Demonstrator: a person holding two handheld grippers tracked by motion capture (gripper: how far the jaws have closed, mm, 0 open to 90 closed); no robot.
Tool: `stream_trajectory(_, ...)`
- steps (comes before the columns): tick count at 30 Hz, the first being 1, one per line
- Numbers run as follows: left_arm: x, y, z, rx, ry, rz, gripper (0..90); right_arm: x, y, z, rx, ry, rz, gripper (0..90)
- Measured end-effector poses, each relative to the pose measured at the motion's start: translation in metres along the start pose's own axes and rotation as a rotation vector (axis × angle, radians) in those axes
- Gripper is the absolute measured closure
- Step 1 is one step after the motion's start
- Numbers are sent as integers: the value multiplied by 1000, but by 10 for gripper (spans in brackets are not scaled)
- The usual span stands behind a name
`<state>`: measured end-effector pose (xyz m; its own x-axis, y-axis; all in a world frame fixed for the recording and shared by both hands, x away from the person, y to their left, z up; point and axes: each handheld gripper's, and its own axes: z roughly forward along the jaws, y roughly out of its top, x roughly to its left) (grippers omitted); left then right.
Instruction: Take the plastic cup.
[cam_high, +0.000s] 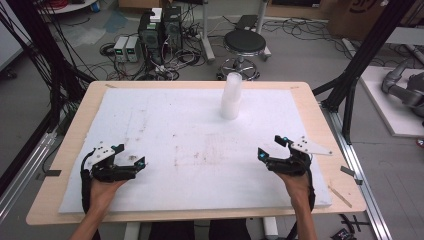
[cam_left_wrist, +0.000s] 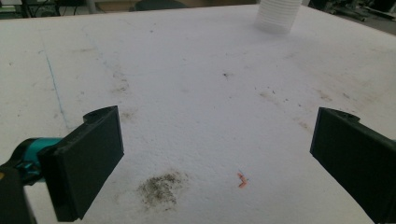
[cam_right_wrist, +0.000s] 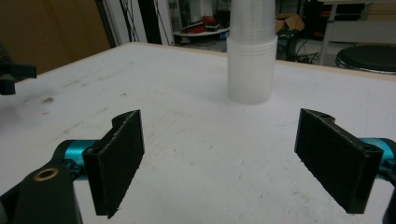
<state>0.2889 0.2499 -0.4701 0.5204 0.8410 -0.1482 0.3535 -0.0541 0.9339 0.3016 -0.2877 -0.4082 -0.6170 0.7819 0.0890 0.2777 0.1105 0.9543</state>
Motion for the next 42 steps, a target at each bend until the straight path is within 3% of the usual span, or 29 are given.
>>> stream_trajectory(8, 1, 0, -1, -7, -10, -9, 26, -15, 55, -3, 47, -7, -37, 145)
stream_trajectory(9, 2, 0, -1, -6, -11, -9, 26, -17, 68, 0, 57, -8, -44, 141)
stream_trajectory(14, 2, 0, -1, -6, -12, -9, 26, -17, 93, 7, 67, -2, -72, 138)
stream_trajectory(19, 2, 0, -1, -5, -14, -12, 26, -20, 126, 25, 118, -5, -117, 136)
stream_trajectory(29, 2, 0, -1, -7, -17, -21, 26, -26, 162, 62, 188, -3, -156, 132)
stream_trajectory(42, 3, 0, 0, 5, -18, -16, 26, -36, 196, 107, 254, -6, -165, 132)
